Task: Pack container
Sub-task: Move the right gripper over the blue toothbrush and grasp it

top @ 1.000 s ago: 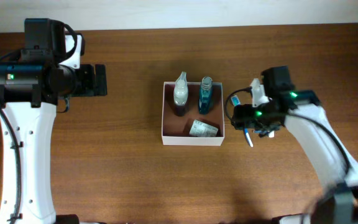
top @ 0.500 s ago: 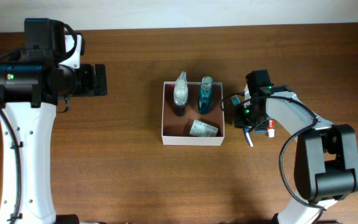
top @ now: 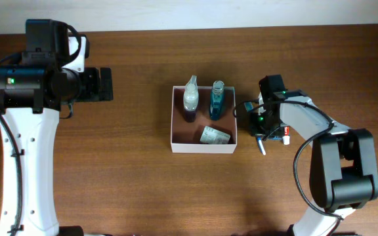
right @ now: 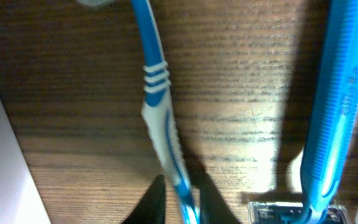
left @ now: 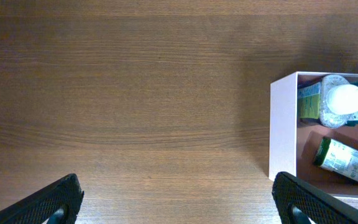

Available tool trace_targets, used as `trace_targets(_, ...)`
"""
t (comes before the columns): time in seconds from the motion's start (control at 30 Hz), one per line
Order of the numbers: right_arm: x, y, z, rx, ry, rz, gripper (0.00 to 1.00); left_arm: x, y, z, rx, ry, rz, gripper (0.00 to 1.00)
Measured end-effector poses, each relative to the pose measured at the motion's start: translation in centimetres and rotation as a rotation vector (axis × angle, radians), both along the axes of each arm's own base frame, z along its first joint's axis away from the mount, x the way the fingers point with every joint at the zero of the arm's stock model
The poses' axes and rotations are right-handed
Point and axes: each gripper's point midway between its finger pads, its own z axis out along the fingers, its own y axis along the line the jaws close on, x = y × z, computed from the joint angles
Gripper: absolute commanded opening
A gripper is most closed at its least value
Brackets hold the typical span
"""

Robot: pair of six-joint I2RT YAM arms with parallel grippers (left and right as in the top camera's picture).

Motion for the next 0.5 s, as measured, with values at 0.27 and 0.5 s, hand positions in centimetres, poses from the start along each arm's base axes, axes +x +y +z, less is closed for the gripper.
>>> trace_targets(0.27, -1.4, -0.2, -0.1, -0.01, 0.055, 0.002, 0.04, 0.0, 0.0, 0.0, 0.0, 0.0, 0.0, 1.0)
trace_targets(0.5, -1.1, -0.1, 4.9, -0.007, 0.028, 0.002, 0.04, 0.0, 0.0, 0.0, 0.0, 0.0, 0.0, 1.0)
